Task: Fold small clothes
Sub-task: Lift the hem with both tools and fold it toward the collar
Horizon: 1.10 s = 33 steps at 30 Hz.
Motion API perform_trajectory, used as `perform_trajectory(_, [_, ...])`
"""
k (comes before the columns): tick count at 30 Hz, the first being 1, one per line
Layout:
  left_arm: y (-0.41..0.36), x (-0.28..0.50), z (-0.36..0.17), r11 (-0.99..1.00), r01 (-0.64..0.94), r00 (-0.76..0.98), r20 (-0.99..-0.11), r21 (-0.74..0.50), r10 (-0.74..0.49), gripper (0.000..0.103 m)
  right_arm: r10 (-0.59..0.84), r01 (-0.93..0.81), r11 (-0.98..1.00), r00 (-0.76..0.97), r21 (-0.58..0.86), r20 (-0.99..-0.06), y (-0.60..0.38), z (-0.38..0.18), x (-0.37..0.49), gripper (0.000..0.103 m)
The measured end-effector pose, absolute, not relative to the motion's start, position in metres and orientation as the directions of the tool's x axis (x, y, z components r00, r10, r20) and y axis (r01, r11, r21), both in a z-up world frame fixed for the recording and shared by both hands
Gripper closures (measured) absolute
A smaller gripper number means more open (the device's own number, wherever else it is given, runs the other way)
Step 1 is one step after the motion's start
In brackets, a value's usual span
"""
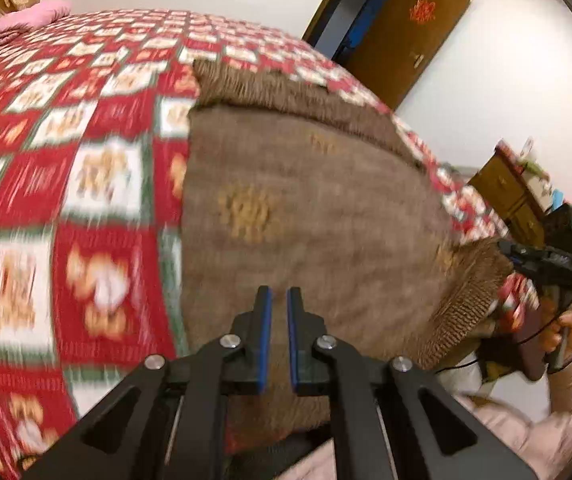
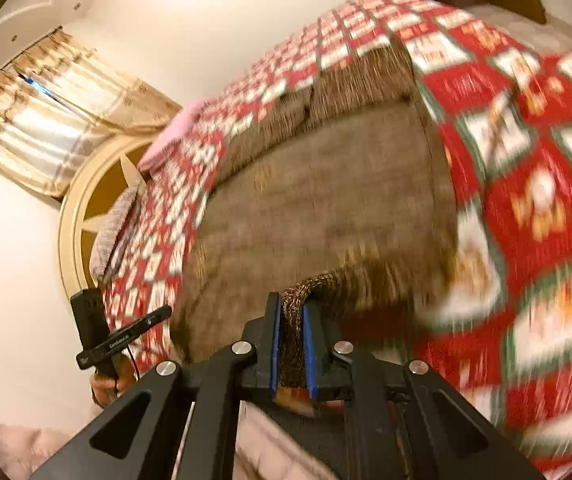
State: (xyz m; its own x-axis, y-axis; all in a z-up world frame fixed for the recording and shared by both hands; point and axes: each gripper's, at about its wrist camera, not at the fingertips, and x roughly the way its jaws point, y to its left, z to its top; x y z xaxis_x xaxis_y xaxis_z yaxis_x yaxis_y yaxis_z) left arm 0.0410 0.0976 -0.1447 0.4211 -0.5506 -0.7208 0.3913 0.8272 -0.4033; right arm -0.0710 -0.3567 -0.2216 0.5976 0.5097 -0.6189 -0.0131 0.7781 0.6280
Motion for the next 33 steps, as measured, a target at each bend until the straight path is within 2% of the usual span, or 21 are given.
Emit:
perform_trajectory(2, [0.091, 0.057, -0.132, 0.814, 0.411, 0.434, -0.697, -0.411, -0.571, 0.096, 0.496, -0.013, 0.779, 0.626, 0.627, -0.602, -0.364, -0.214, -0.054, 0.093])
perform_trajectory(6, [0.086, 0.081, -0.114, 0.848, 0.407, 0.501, -0.694, -0.339, -0.518, 0.095, 0.43, 0.025, 0.794, 0.683, 0.607, -0.59, -0.383, -0.208, -0.02, 0.093])
perform_trajectory(10, [0.108, 0.097, -0.11, 0.837, 0.385, 0.481, -0.69, -0.388, -0.541, 0.081, 0.338, 0.116, 0.815, 0.7, 0.567, -0.629, -0.399, -0.223, 0.02, 0.094])
perform_trajectory(13, [0.124, 0.094, -0.11, 0.843, 0.386, 0.497, -0.686, -0.374, -0.532, 0.072, 0.283, 0.179, 0.826, 0.688, 0.535, -0.668, -0.407, -0.244, 0.047, 0.094])
perform_trajectory(16, [0.133, 0.078, -0.115, 0.836, 0.442, 0.486, -0.696, -0.326, -0.529, 0.046, 0.257, 0.216, 0.837, 0.656, 0.503, -0.709, -0.409, -0.264, 0.063, 0.094])
perform_trajectory(17, [0.131, 0.073, -0.118, 0.831, 0.472, 0.475, -0.709, -0.294, -0.521, 0.033, 0.252, 0.222, 0.84, 0.648, 0.495, -0.719, -0.407, -0.269, 0.065, 0.094])
perform_trajectory(18, [0.129, 0.068, -0.12, 0.826, 0.5, 0.465, -0.724, -0.259, -0.509, 0.025, 0.251, 0.221, 0.842, 0.648, 0.492, -0.719, -0.406, -0.271, 0.066, 0.094])
perform_trajectory(20, [0.122, 0.051, -0.131, 0.796, 0.579, 0.416, -0.775, -0.177, -0.475, 0.024, 0.234, 0.215, 0.855, 0.652, 0.471, -0.722, -0.403, -0.272, 0.065, 0.094])
perform_trajectory(21, [0.121, 0.046, -0.136, 0.776, 0.605, 0.377, -0.794, -0.179, -0.477, 0.024, 0.227, 0.209, 0.863, 0.652, 0.459, -0.723, -0.401, -0.27, 0.064, 0.094])
perform_trajectory(22, [0.119, 0.041, -0.142, 0.752, 0.621, 0.318, -0.806, -0.221, -0.499, 0.024, 0.224, 0.199, 0.872, 0.651, 0.448, -0.725, -0.399, -0.269, 0.064, 0.094])
perform_trajectory(24, [0.118, 0.035, -0.158, 0.7, 0.597, 0.17, -0.791, -0.391, -0.587, 0.024, 0.218, 0.189, 0.882, 0.648, 0.432, -0.729, -0.396, -0.269, 0.062, 0.093])
perform_trajectory(27, [0.109, 0.032, -0.182, 0.674, 0.511, 0.068, -0.756, -0.534, -0.651, 0.024, 0.219, 0.196, 0.875, 0.654, 0.442, -0.724, -0.396, -0.271, 0.059, 0.093])
perform_trajectory(30, [0.101, 0.032, -0.201, 0.659, 0.433, 0.016, -0.725, -0.615, -0.688, 0.024, 0.225, 0.201, 0.868, 0.656, 0.454, -0.721, -0.397, -0.272, 0.058, 0.093])
perform_trajectory(33, [0.097, 0.034, -0.205, 0.665, 0.365, 0.052, -0.699, -0.652, -0.713, 0.026, 0.222, 0.195, 0.875, 0.653, 0.443, -0.725, -0.395, -0.271, 0.057, 0.093])
